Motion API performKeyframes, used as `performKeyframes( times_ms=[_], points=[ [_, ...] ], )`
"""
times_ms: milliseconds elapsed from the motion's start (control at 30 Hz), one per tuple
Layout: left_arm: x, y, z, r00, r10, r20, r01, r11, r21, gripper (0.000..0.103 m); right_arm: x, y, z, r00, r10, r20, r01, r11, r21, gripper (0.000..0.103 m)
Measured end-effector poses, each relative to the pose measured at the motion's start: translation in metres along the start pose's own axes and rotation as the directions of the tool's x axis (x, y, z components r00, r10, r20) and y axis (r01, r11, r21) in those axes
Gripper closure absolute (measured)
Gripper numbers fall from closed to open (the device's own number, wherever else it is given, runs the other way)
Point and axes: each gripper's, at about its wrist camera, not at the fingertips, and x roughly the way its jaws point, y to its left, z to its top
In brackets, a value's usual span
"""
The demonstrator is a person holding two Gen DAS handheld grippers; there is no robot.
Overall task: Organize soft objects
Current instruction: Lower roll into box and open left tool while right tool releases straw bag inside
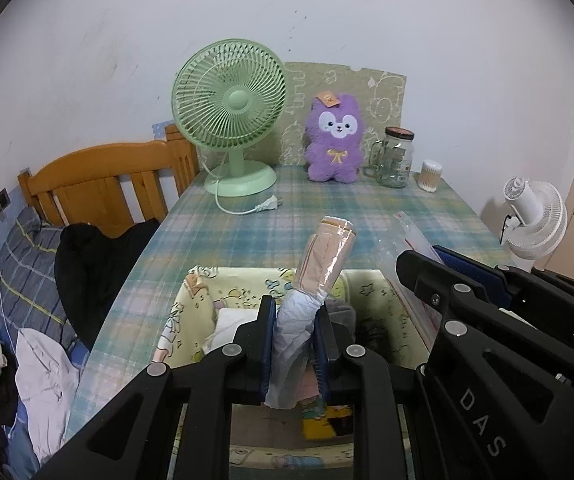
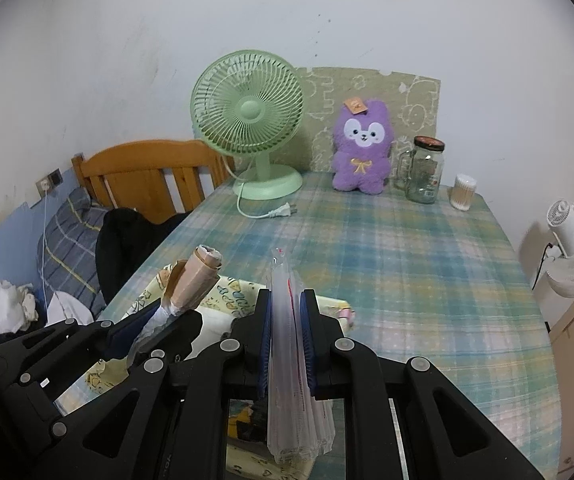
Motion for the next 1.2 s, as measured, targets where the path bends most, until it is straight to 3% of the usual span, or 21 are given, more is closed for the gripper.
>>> performKeyframes(
  times_ms=[133,433,733,800,867,1200],
  points=[
    [0.010,0.010,-0.006,1.000,0.005,-0.025,-0.005,1.000,-0.007,0.087,0.009,0.008,-0.005,1.000,-0.023,-0.009,0.023,1.000,-0.016,0.086],
    [0.023,0.027,-0.021,0.996,0.005,-0.086,-0.008,0.999,-0.040,0.084,0.024,0.025,-0.017,0.998,0.018,-0.062,-0.020,0.999,-0.034,0.086],
    [0.018,0.033,-0.029,0.994,-0.006,-0.106,0.001,0.999,-0.049,0.060,0.025,0.033,-0.025,0.995,0.070,-0.074,-0.071,0.997,-0.016,0.086],
    [0.018,0.033,-0.031,0.994,-0.006,-0.114,0.000,0.999,-0.052,0.039,0.025,0.034,-0.025,0.994,0.074,-0.076,-0.075,0.997,-0.015,0.086],
    [0.018,0.033,-0.032,0.992,-0.006,-0.123,-0.002,0.998,-0.058,0.031,0.025,0.034,-0.025,0.994,0.085,-0.075,-0.086,0.996,-0.011,0.086],
    [0.024,0.034,-0.028,0.992,0.029,-0.126,-0.036,0.998,-0.050,0.026,0.038,0.033,-0.023,0.986,0.141,-0.091,-0.140,0.990,0.018,0.086]
  ],
)
